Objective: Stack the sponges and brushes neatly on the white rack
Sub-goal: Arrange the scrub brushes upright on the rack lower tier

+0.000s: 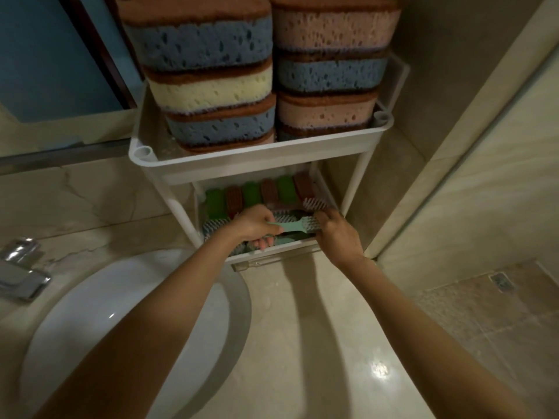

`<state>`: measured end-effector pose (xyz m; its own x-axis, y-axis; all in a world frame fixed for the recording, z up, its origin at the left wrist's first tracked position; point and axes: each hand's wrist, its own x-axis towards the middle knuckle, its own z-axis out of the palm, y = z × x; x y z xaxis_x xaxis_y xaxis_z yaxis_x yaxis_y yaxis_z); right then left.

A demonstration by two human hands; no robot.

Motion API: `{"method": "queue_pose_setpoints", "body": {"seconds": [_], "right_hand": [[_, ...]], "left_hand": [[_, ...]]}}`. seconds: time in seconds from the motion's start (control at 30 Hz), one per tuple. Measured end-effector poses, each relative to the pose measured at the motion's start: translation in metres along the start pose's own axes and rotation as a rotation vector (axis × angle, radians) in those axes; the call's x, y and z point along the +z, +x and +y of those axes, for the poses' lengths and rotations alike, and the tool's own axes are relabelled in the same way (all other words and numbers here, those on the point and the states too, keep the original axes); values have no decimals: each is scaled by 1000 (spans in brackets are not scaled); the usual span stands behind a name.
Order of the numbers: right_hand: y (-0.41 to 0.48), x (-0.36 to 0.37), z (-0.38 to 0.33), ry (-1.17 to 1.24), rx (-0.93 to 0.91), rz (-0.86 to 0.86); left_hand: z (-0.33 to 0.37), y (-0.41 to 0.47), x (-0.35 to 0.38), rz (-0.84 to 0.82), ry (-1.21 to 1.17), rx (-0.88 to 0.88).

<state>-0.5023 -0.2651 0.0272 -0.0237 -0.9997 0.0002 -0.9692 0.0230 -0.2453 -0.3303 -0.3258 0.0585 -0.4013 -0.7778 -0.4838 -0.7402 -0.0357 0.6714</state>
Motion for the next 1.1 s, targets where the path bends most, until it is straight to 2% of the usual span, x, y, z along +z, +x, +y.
{"method": "queue_pose_setpoints", "body": {"seconds": [0.37,0.47,0.67,0.87,1.1], "right_hand": [[1,-6,-2,0,67,-131],[-1,-8,-3,2,76,-135],[0,-13,-6,11,90,-160],[2,-16,-12,-29,104,-202],[-7,-26,-24,9,75,-122]], "left_hand": [[-11,11,23,81,-8,-87],[-12,12,24,202,-12,-103],[-7,-1,29,365,154,-75],[-9,-7,31,355,217,-70],[-17,-33,30,486,211,-56]]}}
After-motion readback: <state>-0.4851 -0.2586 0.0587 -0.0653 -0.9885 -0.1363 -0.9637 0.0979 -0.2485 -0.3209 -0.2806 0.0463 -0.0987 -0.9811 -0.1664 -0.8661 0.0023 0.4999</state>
